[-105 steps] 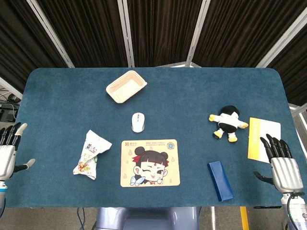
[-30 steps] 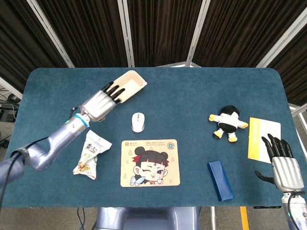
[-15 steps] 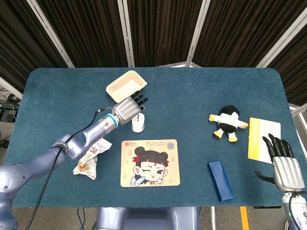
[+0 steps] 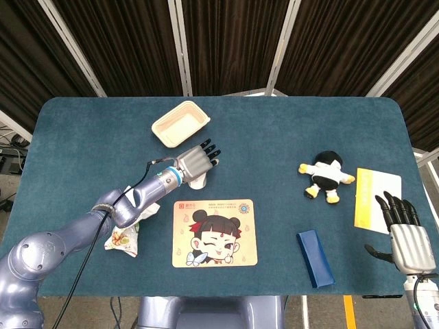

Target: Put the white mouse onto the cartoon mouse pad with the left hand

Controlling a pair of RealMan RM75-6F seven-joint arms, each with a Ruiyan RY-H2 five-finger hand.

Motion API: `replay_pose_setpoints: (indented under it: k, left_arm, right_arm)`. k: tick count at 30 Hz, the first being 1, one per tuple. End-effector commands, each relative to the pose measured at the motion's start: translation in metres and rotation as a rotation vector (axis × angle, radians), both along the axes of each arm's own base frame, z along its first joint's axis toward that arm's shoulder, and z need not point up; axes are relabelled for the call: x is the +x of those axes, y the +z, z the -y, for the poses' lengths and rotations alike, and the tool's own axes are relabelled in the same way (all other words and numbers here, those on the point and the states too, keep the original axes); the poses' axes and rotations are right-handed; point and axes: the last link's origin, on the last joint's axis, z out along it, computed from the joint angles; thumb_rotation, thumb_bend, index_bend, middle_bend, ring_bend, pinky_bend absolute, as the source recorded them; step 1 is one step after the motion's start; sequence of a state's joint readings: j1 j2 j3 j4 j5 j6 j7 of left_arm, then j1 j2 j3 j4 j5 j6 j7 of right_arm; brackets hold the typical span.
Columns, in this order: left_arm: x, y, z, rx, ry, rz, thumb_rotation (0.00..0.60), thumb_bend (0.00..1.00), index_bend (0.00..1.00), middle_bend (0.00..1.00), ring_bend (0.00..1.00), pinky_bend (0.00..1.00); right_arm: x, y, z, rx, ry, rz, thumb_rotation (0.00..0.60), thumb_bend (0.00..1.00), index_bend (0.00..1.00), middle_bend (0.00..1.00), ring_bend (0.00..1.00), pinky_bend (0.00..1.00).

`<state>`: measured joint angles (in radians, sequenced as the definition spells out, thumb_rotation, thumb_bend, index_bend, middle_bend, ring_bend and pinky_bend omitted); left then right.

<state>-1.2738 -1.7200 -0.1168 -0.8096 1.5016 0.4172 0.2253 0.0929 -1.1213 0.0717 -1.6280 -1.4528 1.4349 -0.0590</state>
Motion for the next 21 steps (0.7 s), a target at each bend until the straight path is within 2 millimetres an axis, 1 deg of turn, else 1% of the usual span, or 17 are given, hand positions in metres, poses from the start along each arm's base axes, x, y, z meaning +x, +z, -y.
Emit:
replay_pose_setpoints:
  k: [1,12,19,21]
  left_arm:
    - [0.001,-0.002,0.0,-0.001,0.001,-0.001,0.6,0.0,0.15,0.0,0.0,0.0]
    - [-0.001,-0.017,-0.003,0.012,-0.009,-0.054,0.6,0.0,0.18,0.0,0.0,0.0]
    - [-0.002,-0.023,-0.003,0.013,-0.001,-0.067,0.6,0.0,0.25,0.0,0.0,0.0]
    - [-0.003,-0.025,-0.003,0.014,-0.002,-0.07,0.6,0.0,0.31,0.0,0.0,0.0]
  right_arm:
    - [0.0,0.0,0.0,0.0,0.0,0.0,0.6,0.1,0.03,0.0,0.0,0.0]
    - [0.0,0.0,0.0,-0.001,-0.001,0.001,0.6,0.1,0.03,0.0,0.0,0.0]
    - [0.0,0.0,0.0,-0.001,-0.001,0.0,0.6,0.1,0.03,0.0,0.0,0.0]
    - [0.0,0.0,0.0,-0.001,-0.001,0.001,0.6,0.1,0.03,0.0,0.0,0.0]
